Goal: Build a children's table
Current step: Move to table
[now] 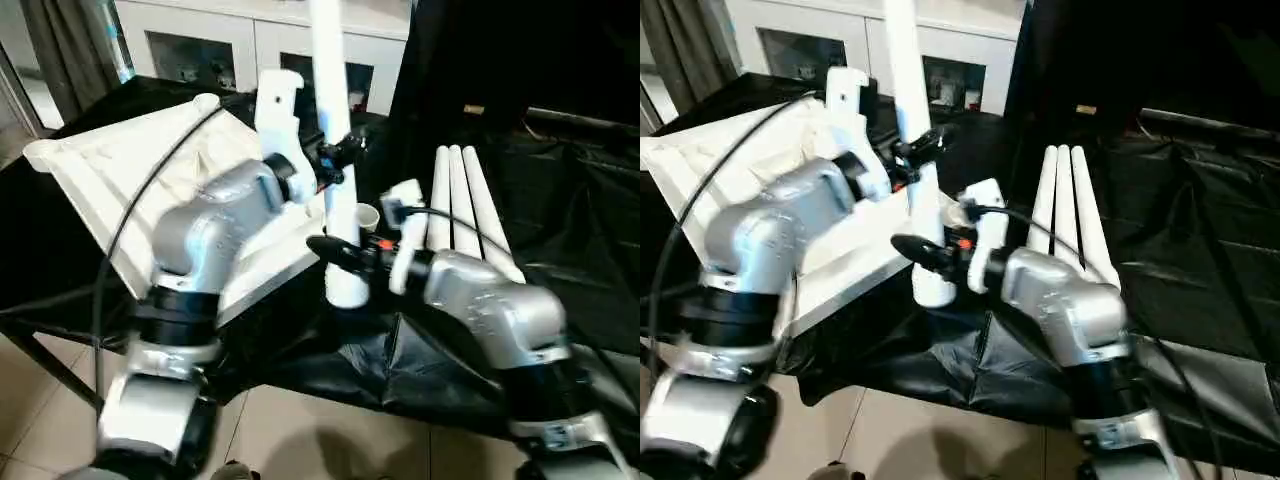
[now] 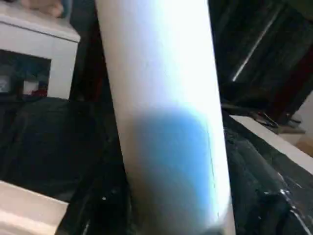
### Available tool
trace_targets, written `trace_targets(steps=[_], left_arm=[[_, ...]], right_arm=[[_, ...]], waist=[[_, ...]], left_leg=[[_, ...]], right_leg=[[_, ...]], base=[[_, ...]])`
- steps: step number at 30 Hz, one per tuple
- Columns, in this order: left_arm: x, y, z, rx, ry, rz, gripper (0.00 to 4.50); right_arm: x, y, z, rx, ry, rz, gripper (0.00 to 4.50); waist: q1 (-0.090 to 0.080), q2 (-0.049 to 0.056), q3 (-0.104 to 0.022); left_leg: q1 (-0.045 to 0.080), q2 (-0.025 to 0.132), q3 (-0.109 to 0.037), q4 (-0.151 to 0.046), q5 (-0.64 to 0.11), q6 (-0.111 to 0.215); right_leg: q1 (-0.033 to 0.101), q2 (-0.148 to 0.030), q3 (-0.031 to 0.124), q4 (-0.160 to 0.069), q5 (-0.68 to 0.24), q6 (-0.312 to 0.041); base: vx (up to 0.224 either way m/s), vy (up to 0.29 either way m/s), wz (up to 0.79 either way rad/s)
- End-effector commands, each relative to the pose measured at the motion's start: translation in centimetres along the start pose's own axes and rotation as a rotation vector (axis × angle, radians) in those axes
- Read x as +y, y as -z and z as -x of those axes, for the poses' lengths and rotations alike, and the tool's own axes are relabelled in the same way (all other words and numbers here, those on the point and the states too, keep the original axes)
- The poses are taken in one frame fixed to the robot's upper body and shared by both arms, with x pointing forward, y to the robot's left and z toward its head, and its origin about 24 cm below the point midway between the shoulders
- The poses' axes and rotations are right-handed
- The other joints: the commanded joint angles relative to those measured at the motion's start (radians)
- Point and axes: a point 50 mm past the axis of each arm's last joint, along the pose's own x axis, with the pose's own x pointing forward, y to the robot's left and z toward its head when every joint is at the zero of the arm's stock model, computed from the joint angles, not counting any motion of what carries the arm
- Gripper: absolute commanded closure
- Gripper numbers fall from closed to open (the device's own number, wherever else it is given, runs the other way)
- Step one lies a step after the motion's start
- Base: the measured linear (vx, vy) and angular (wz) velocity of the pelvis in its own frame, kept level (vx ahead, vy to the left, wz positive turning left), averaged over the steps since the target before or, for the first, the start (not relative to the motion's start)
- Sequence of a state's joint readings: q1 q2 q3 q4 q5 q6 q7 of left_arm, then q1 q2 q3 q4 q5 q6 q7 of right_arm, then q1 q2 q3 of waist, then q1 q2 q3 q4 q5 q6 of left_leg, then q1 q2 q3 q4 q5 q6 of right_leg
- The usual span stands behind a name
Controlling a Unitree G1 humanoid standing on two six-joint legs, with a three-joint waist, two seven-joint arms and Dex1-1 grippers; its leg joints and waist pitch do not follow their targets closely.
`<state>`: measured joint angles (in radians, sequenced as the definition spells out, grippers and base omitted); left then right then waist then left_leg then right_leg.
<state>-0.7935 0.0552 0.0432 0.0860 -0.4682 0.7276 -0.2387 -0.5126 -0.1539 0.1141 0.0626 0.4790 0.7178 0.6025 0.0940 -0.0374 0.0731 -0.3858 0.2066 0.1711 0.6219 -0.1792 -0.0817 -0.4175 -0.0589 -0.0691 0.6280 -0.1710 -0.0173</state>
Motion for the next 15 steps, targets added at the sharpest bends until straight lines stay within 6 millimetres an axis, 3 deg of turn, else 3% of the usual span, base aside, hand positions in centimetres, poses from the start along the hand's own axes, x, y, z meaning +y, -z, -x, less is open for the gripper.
trace_targets(steps=[1,2,3,4,8,9,12,15], left_arm=[[0.6,0.9,-0.1,0.032,-0.081,-0.009,2.40],[0.3,0.7,-0.1,0.001,-0.060,0.007,2.49],[0.1,0.5,-0.1,-0.025,-0.022,0.027,2.54],[-0.2,0.2,0.0,-0.042,0.016,0.046,2.55],[-1.8,-0.5,1.0,-0.083,0.298,0.105,2.63],[-1.8,-0.5,1.0,-0.083,0.298,0.105,2.64],[-3.0,-1.1,2.5,-0.095,0.585,0.097,2.66],[-3.5,-1.5,3.7,-0.087,0.757,0.118,2.66]], right_arm=[[1.9,-2.5,-1.0,-0.084,-0.086,0.099,2.58],[2.0,-2.6,-1.0,-0.080,-0.101,0.093,2.59],[2.1,-2.6,-0.9,-0.071,-0.123,0.076,2.03],[2.1,-2.6,-0.8,-0.065,-0.139,0.058,1.89],[2.0,-2.4,0.4,-0.005,-0.258,0.007,1.54],[2.0,-2.4,0.4,-0.005,-0.258,0.007,1.46],[2.2,-2.3,1.9,0.054,-0.372,0.013,1.24],[2.5,-2.4,2.9,0.090,-0.448,0.013,1.00]], waist=[[0.000,-0.009,-0.083],[-0.001,-0.019,-0.082],[-0.002,-0.014,-0.082],[-0.003,-0.018,-0.081],[-0.001,-0.021,-0.081],[-0.001,-0.021,-0.081],[-0.001,-0.027,-0.082],[0.000,-0.025,-0.081]], left_leg=[[0.010,0.018,-0.002,-0.073,-0.112,-0.016],[0.009,0.017,-0.002,-0.074,-0.113,-0.011],[0.011,0.019,-0.003,-0.074,-0.118,-0.014],[0.011,0.017,-0.001,-0.073,-0.120,-0.013],[0.012,0.018,-0.003,-0.074,-0.112,-0.008],[0.012,0.019,-0.002,-0.074,-0.111,-0.004],[0.014,0.020,0.000,-0.072,-0.100,0.001],[0.015,0.021,0.001,-0.073,-0.102,0.006]], right_leg=[[0.062,-0.072,0.048,-0.080,-0.252,-0.112],[0.064,-0.073,0.048,-0.080,-0.261,-0.108],[0.061,-0.073,0.048,-0.082,-0.268,-0.102],[0.062,-0.073,0.048,-0.083,-0.269,-0.103],[0.064,-0.072,0.047,-0.078,-0.243,-0.105],[0.064,-0.072,0.048,-0.077,-0.232,-0.110],[0.062,-0.073,0.048,-0.075,-0.208,-0.132],[0.062,-0.072,0.049,-0.071,-0.196,-0.148]], base=[[0.000,0.000,0.00],[0.000,0.000,0.00],[0.000,0.000,0.00],[0.000,0.000,0.00],[0.000,0.000,0.00],[0.000,0.000,0.00],[0.000,0.000,0.00],[0.000,0.000,0.00]])
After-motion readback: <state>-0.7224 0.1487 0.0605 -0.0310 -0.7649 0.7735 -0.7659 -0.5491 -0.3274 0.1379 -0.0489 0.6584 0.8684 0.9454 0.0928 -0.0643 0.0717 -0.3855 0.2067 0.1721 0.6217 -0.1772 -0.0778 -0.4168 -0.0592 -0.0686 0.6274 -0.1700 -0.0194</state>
